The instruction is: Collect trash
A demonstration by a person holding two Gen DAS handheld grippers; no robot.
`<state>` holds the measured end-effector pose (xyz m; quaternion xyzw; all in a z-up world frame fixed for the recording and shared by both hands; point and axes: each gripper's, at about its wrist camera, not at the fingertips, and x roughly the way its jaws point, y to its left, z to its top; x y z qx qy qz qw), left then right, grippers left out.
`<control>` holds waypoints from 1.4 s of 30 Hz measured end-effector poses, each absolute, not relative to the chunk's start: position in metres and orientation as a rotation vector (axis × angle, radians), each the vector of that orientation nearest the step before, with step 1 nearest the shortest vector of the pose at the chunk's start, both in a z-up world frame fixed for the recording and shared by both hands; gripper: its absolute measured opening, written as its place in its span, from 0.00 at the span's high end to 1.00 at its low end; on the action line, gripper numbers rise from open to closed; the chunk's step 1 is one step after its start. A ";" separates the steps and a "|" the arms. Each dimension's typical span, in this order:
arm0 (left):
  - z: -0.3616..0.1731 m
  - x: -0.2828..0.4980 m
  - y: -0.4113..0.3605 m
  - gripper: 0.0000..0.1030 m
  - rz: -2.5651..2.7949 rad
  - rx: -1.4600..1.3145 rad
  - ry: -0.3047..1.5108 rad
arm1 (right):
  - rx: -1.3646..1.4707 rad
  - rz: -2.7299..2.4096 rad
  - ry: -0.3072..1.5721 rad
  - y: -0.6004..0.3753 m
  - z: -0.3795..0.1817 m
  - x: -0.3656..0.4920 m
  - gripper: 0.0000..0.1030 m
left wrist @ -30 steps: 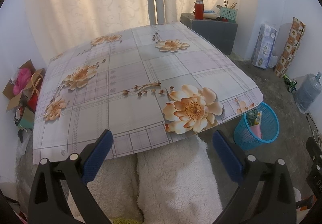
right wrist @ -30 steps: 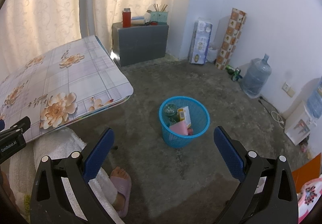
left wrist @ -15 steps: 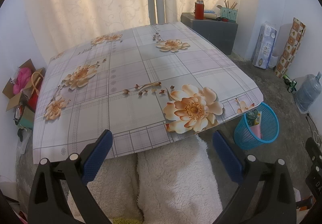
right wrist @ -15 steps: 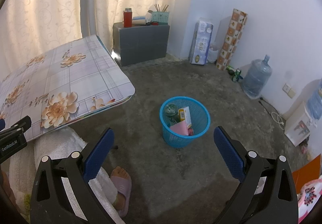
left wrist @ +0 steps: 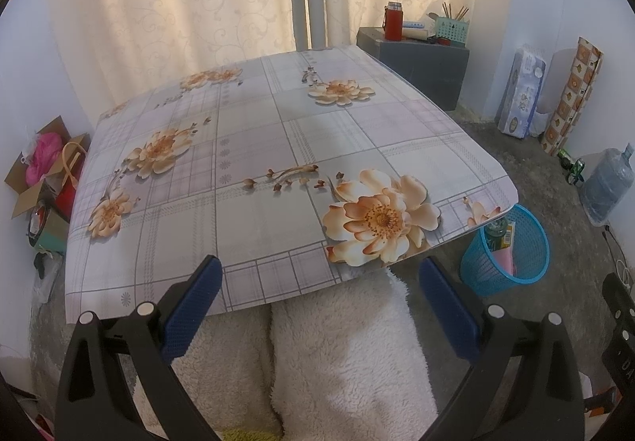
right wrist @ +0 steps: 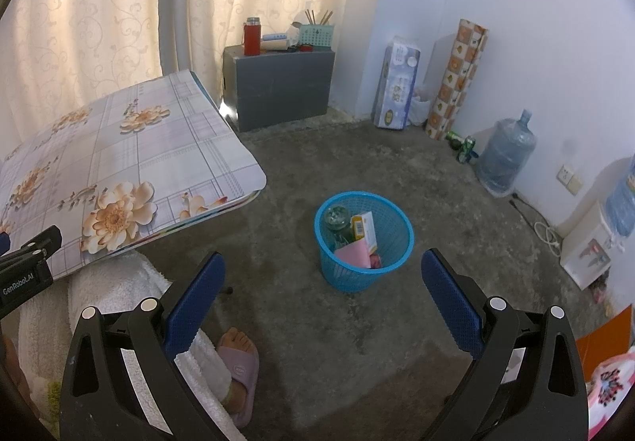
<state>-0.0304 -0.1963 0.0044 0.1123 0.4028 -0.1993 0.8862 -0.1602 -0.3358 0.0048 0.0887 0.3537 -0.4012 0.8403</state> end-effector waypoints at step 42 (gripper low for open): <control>0.005 -0.030 -0.197 0.06 -0.411 0.230 0.838 | 0.187 -0.848 0.750 -0.333 0.002 -0.157 0.08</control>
